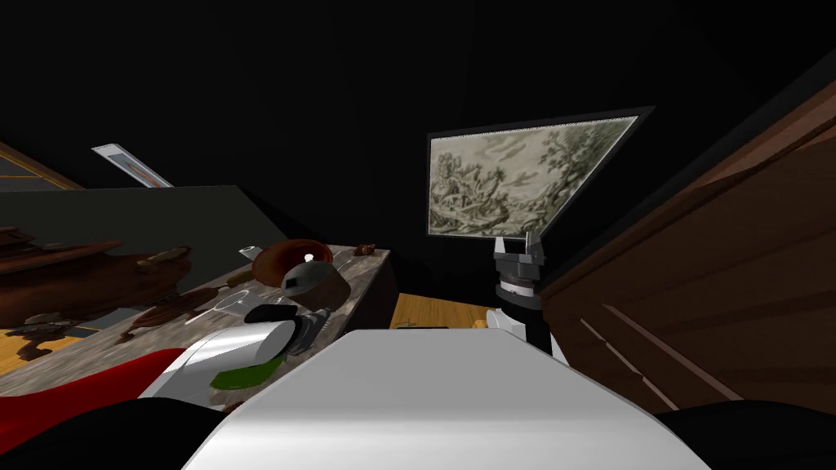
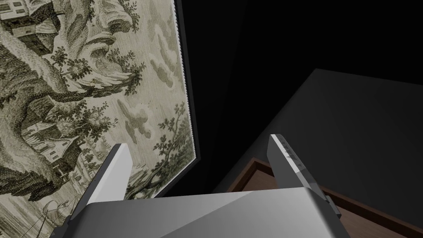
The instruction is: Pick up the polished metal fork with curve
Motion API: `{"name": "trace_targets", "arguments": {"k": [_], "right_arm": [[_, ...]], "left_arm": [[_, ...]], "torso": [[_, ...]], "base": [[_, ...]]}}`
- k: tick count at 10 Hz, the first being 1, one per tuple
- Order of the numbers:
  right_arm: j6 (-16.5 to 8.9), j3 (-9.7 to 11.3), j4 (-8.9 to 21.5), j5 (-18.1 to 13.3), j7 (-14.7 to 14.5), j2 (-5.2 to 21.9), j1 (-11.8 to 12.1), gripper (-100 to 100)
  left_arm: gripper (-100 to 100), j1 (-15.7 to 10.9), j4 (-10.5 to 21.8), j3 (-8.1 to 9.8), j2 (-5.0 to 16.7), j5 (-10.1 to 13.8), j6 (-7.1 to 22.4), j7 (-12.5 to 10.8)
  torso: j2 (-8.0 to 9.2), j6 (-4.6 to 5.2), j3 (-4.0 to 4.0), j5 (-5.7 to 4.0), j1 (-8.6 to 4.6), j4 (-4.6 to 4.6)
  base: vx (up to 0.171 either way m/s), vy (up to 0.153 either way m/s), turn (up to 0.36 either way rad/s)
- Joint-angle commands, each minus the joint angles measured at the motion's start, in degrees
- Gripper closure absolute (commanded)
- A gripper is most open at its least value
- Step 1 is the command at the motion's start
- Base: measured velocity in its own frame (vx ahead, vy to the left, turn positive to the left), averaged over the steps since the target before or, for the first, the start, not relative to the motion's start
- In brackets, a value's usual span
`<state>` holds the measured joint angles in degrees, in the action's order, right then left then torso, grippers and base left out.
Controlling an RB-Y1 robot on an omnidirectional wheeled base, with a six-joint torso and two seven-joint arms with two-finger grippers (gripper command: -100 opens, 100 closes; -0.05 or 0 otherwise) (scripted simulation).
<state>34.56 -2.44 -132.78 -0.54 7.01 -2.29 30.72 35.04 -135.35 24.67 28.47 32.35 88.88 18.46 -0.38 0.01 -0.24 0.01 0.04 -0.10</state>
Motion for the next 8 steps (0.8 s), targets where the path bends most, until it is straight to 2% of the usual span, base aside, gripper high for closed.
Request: {"name": "trace_targets", "arguments": {"k": [1,2,5,8], "right_arm": [[0.0,0.0,0.0,0.0,0.0,0.0,0.0,0],[0.0,0.0,0.0,0.0,0.0,0.0,0.0,0],[0.0,0.0,0.0,0.0,0.0,0.0,0.0,0],[0.0,0.0,0.0,0.0,0.0,0.0,0.0,0]], "left_arm": [[-100,-0.3,0.4,0.39,0.3,0.4,2.9,-0.1],[-100,-0.3,0.4,0.39,0.3,0.4,3.5,-0.1],[-100,0.1,1.1,1.53,0.8,1.6,9.0,0.2],[-100,0.3,1.3,2.19,1.3,2.3,12.5,0.4]], "torso": [[0.00,0.00,0.00,0.00,0.00,0.00],[0.04,-0.01,0.02,0.01,0.04,0.01],[0.14,-0.02,0.08,0.01,0.01,0.03],[0.12,0.00,0.07,0.00,0.00,0.02]], "base": [[0.091,0.015,0.040],[0.063,0.012,0.021],[0.075,0.002,0.062],[0.075,-0.002,0.040]]}}
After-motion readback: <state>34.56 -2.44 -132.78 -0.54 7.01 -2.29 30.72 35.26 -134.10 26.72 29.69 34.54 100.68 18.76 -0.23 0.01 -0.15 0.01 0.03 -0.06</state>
